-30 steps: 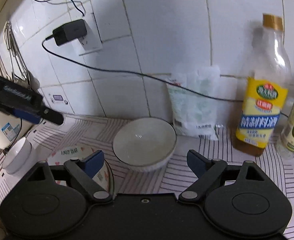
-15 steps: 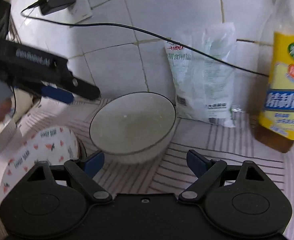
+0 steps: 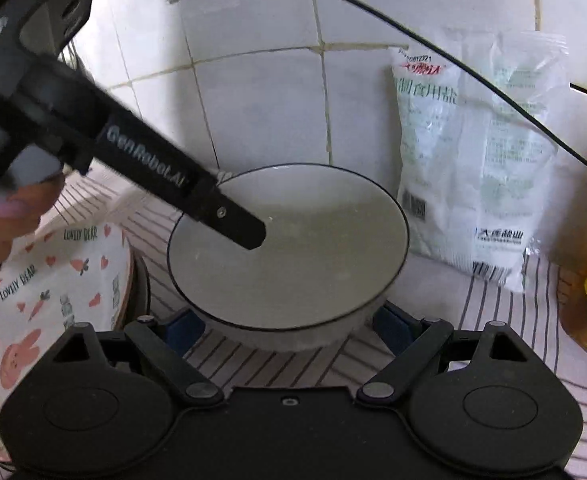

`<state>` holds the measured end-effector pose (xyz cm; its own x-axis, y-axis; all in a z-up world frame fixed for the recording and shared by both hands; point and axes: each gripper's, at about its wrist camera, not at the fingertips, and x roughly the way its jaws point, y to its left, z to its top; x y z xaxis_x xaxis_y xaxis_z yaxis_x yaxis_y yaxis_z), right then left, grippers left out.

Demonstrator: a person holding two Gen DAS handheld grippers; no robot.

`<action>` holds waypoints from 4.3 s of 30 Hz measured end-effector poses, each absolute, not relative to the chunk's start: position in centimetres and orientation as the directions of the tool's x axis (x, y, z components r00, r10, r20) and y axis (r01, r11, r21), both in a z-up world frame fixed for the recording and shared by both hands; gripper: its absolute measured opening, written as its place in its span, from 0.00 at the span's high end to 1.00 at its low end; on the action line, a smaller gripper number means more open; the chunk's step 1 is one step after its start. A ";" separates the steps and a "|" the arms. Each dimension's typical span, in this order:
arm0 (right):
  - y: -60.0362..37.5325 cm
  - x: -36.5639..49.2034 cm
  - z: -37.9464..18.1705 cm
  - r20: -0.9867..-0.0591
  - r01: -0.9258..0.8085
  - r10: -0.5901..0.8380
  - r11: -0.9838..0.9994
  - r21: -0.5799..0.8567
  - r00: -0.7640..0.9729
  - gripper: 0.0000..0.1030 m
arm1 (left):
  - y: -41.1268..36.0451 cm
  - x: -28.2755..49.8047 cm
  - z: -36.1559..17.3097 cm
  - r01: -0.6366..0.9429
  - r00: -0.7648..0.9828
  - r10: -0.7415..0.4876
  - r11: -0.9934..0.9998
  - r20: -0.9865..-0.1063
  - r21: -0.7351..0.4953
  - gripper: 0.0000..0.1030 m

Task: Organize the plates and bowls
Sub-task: 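Grasp the rim of the third white bowl with the left tool, then carry the third bowl onto the two-bowl stack and open the left tool, then grasp the rim of the three-bowl stack with the left tool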

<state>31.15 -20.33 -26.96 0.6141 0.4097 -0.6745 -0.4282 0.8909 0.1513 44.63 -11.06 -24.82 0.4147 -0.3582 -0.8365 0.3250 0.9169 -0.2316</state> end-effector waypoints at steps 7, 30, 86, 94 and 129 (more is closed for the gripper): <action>-20.5 31.2 -26.5 -0.664 -0.412 0.413 0.895 0.169 0.624 0.09 | -9.8 44.8 -24.3 0.249 0.416 -0.377 0.923 -0.828 -0.295 0.88; -14.9 29.2 -21.8 -0.600 -0.512 0.468 0.852 0.110 0.649 0.10 | -4.6 39.7 -18.3 0.233 0.523 -0.288 0.954 -0.802 -0.191 0.87; 8.6 26.7 -19.7 -0.752 -0.887 0.624 0.446 0.119 0.214 0.13 | 18.6 30.7 -19.7 -0.331 0.350 -0.050 0.927 -0.936 -0.174 0.85; 8.6 27.1 -19.9 -0.771 -0.899 0.610 0.422 0.119 0.184 0.11 | 17.1 31.4 -19.5 -0.300 0.356 0.059 0.952 -0.932 -0.054 0.85; 5.6 21.6 -18.4 -0.684 -0.725 0.602 0.671 0.154 0.412 0.14 | 18.5 28.2 -16.7 -0.240 0.407 -0.100 0.947 -0.908 -0.212 0.65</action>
